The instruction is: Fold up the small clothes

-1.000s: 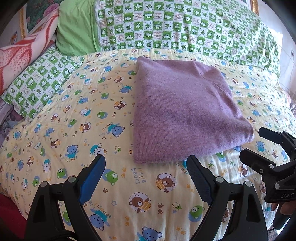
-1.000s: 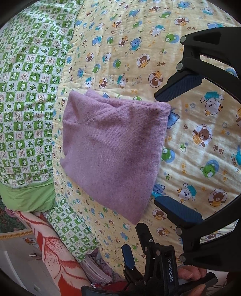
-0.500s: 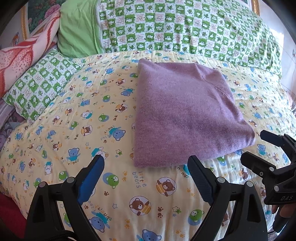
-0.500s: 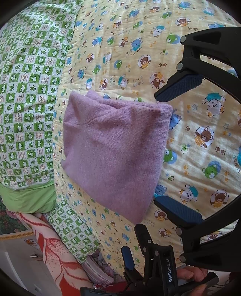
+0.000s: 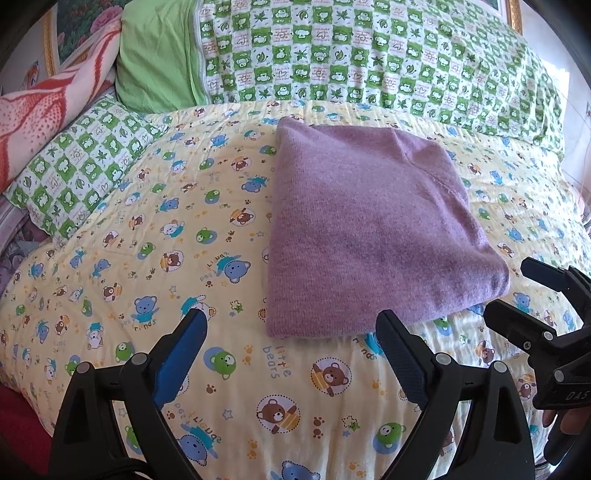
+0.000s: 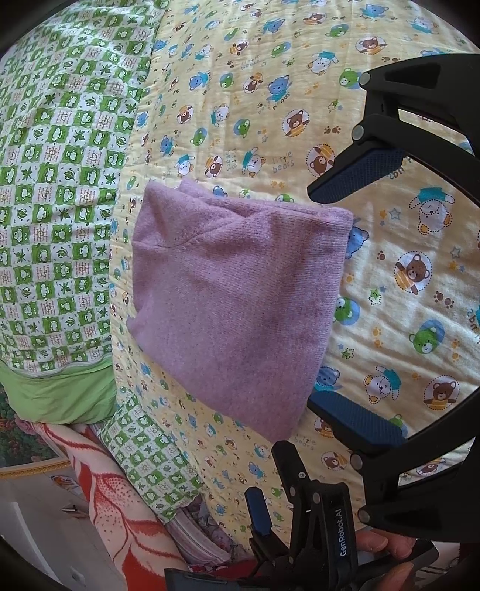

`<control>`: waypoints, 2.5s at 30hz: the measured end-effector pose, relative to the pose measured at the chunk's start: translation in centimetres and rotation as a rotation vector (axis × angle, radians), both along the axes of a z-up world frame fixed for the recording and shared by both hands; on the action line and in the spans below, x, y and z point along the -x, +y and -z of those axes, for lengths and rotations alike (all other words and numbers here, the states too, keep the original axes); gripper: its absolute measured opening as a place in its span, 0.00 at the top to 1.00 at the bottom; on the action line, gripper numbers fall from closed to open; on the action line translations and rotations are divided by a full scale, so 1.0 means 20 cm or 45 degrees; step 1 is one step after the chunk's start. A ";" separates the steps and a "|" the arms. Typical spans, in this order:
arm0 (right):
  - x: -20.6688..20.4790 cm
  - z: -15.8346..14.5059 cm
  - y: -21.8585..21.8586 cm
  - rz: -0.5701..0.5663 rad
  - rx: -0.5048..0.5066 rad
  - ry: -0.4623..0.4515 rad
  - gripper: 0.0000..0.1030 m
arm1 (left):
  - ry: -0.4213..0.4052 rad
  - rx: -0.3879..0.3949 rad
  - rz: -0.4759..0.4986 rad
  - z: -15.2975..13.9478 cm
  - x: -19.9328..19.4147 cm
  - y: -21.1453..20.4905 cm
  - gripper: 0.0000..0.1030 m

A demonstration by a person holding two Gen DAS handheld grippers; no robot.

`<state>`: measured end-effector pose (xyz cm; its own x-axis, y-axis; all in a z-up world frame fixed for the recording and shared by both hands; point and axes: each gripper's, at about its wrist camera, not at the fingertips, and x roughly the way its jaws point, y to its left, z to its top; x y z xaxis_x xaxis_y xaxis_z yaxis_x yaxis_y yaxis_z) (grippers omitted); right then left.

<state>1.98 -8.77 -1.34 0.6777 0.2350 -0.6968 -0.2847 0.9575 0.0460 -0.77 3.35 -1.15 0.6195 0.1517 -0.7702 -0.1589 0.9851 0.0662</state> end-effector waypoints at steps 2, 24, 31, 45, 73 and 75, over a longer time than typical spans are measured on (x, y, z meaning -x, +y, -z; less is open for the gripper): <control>0.00 0.00 0.00 0.001 -0.003 -0.001 0.02 | -0.002 0.002 -0.001 0.00 0.00 0.00 0.09; -0.03 -0.05 0.00 0.009 -0.032 -0.019 0.01 | -0.003 0.017 -0.020 -0.03 -0.04 0.00 0.08; -0.04 -0.06 0.00 0.015 -0.038 -0.019 0.01 | 0.007 0.021 -0.023 -0.03 -0.06 0.00 0.08; -0.09 -0.08 -0.05 0.056 -0.063 -0.011 0.01 | 0.033 -0.011 -0.023 -0.03 -0.14 -0.01 0.08; -0.17 -0.10 -0.07 0.085 -0.085 -0.003 0.01 | 0.046 0.007 -0.022 -0.03 -0.21 0.01 0.08; -0.18 -0.10 -0.08 0.089 -0.089 -0.002 0.01 | 0.047 0.009 -0.019 -0.03 -0.22 0.01 0.08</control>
